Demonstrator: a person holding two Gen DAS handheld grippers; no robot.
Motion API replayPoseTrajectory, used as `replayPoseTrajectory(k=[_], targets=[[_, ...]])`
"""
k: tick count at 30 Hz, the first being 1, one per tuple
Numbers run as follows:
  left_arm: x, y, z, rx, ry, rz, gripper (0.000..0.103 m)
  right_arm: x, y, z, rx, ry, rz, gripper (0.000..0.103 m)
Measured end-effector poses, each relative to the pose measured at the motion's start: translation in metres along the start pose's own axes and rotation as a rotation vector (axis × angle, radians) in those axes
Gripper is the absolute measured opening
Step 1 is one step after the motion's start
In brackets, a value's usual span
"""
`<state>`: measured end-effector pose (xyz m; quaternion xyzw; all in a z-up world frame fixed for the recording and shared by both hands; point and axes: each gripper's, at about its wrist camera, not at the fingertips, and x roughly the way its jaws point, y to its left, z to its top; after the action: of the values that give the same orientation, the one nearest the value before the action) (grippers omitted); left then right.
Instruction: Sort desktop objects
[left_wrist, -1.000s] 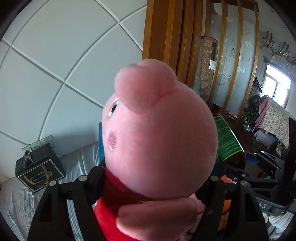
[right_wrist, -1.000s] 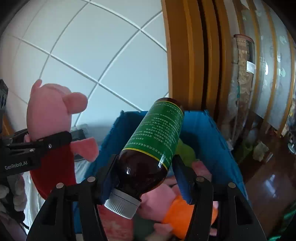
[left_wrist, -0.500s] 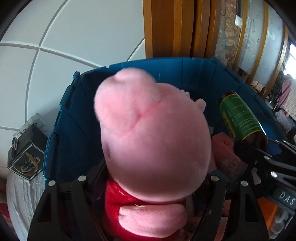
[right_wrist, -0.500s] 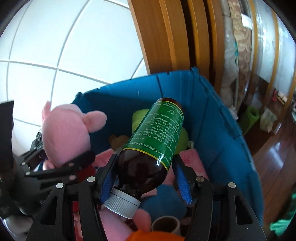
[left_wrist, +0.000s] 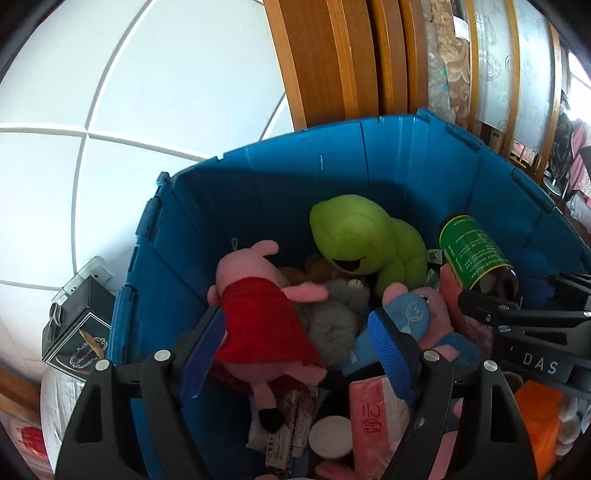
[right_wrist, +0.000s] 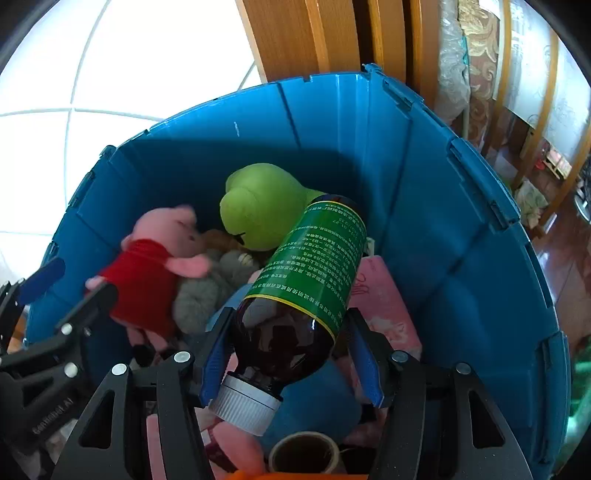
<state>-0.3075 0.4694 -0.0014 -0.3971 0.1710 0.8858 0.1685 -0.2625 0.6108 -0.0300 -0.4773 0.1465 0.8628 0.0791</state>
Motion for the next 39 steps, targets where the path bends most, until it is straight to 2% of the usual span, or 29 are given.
replayPoseTrajectory(k=[3,6,8,9,17,21,29,34,36,39], targets=[[0.003,0.003,-0.001,-0.010,0.027,-0.009,0.079,0.012,0.001,0.000,-0.029,0.040,-0.048,0.059],[0.011,0.005,-0.006,-0.026,0.055,-0.017,0.079,0.028,0.003,-0.004,-0.074,0.107,-0.141,0.061],[0.014,0.007,-0.008,-0.040,0.074,-0.031,0.079,0.029,0.007,-0.005,-0.107,0.101,-0.200,0.078],[0.015,0.009,-0.008,-0.046,0.081,-0.034,0.079,0.030,0.007,-0.005,-0.110,0.105,-0.211,0.093],[0.016,0.010,-0.010,-0.062,0.085,-0.040,0.079,0.032,0.002,-0.006,-0.087,0.136,-0.174,0.102],[0.002,0.012,-0.011,-0.075,0.064,-0.038,0.079,0.022,0.006,-0.007,-0.086,0.124,-0.151,0.103],[-0.074,0.025,-0.017,-0.096,-0.031,-0.084,0.079,-0.039,0.018,-0.020,-0.116,0.015,-0.093,0.103],[-0.145,0.032,-0.037,-0.065,-0.156,-0.109,0.080,-0.099,0.024,-0.040,-0.103,-0.087,-0.057,0.103],[-0.169,0.036,-0.050,-0.064,-0.199,-0.128,0.091,-0.122,0.029,-0.050,-0.102,-0.129,-0.061,0.103],[-0.204,0.040,-0.074,-0.063,-0.271,-0.147,0.100,-0.152,0.041,-0.068,-0.109,-0.179,-0.062,0.103]])
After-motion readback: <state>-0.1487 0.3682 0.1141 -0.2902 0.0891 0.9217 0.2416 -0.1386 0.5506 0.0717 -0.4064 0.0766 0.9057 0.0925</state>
